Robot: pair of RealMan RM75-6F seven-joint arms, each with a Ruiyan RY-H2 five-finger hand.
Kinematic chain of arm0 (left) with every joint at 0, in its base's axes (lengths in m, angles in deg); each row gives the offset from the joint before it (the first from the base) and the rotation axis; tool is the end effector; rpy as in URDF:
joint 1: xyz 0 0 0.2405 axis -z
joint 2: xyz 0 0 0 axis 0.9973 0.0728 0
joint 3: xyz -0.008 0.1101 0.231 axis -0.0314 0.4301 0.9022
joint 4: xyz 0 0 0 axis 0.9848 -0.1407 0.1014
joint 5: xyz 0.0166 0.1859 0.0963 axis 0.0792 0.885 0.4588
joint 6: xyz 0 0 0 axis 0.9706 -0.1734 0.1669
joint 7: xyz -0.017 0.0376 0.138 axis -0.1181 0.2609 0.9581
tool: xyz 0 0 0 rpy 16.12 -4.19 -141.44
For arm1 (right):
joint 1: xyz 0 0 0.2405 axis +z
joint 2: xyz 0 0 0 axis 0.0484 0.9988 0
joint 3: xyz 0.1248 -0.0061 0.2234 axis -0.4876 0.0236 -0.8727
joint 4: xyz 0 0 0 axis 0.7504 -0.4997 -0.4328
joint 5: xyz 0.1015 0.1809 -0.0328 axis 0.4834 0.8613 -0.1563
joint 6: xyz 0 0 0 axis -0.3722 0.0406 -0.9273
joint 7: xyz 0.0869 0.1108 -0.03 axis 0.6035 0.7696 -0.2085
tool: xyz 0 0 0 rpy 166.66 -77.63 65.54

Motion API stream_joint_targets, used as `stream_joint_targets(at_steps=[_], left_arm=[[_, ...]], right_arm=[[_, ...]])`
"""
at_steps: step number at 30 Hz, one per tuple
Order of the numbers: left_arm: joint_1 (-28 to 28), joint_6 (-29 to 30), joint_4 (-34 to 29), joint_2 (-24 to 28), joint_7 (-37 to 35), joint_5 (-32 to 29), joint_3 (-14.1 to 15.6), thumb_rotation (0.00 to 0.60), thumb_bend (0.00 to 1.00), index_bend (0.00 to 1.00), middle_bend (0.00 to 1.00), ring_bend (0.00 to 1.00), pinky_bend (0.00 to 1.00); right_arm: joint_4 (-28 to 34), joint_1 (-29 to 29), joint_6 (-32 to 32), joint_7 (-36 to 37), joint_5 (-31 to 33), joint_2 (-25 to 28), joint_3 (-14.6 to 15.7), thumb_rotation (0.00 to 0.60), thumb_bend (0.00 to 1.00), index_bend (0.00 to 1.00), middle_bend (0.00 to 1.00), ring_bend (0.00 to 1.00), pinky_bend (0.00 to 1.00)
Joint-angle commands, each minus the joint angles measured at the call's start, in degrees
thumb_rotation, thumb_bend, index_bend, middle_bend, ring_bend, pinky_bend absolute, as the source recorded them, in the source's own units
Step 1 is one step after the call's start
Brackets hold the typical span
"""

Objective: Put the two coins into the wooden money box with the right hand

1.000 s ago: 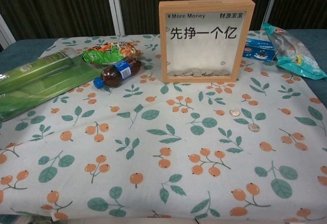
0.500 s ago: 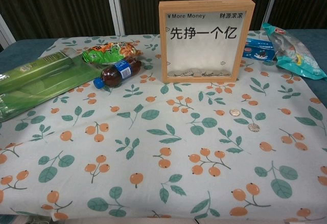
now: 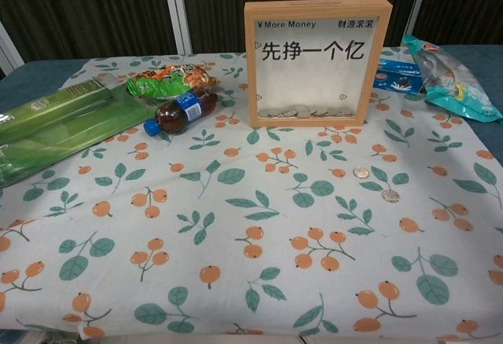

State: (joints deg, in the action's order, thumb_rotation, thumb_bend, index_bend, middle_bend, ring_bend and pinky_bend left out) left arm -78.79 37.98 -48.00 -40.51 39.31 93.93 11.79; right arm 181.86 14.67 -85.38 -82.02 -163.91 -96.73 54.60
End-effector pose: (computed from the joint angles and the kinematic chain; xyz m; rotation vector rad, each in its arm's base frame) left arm -0.3156 0.1906 0.1566 -1.4732 -0.7848 -0.9118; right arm -0.2783 -0.2321 0.1300 1.4663 -0.8557 0.8412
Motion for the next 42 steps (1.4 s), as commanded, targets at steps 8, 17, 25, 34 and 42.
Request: stream_joint_targets(at_steps=[8,17,25,34,42], left_arm=[[0.2,0.0,-0.5,-0.1,0.7,0.1,-0.1,0.599,0.34,0.0,0.0,0.0,0.0],[0.1,-1.4,1.7,-0.9,-0.8,-0.7,0.5,0.6,0.34,0.0,0.0,0.0,0.0],[0.1,-1.5,3.4,-1.5,-2.6,-0.8,0.5,0.599,0.34,0.0,0.0,0.0,0.0],[0.0,-1.7,4.6,-1.8,-3.9,-0.8,0.7,0.6,0.34,0.0,0.0,0.0,0.0],[0.0,-1.4,4.9,-1.6,-4.2,-0.8,0.6,0.599,0.34,0.0,0.0,0.0,0.0]], right_arm=[[-2.0,10.2,7.1,-15.7,2.8,-12.0,-2.9,0.6,0.39,0.0,0.0,0.0,0.0],[-19.9,13.9,7.3,-14.9,3.1,-27.2,-2.1,0.6,0.38,0.07,0.0,0.0,0.0],[-29.8,15.1,7.1,-10.3,1.0,-33.9,-0.6,0.6,0.38,0.29,0.0,0.0,0.0],[-36.2,15.2,6.6,-6.0,0.1,-37.9,0.2,0.6,0.38,0.45,0.0,0.0,0.0],[-39.8,16.0,7.6,-5.2,0.5,-40.0,-0.3,0.6,0.38,0.48,0.0,0.0,0.0]])
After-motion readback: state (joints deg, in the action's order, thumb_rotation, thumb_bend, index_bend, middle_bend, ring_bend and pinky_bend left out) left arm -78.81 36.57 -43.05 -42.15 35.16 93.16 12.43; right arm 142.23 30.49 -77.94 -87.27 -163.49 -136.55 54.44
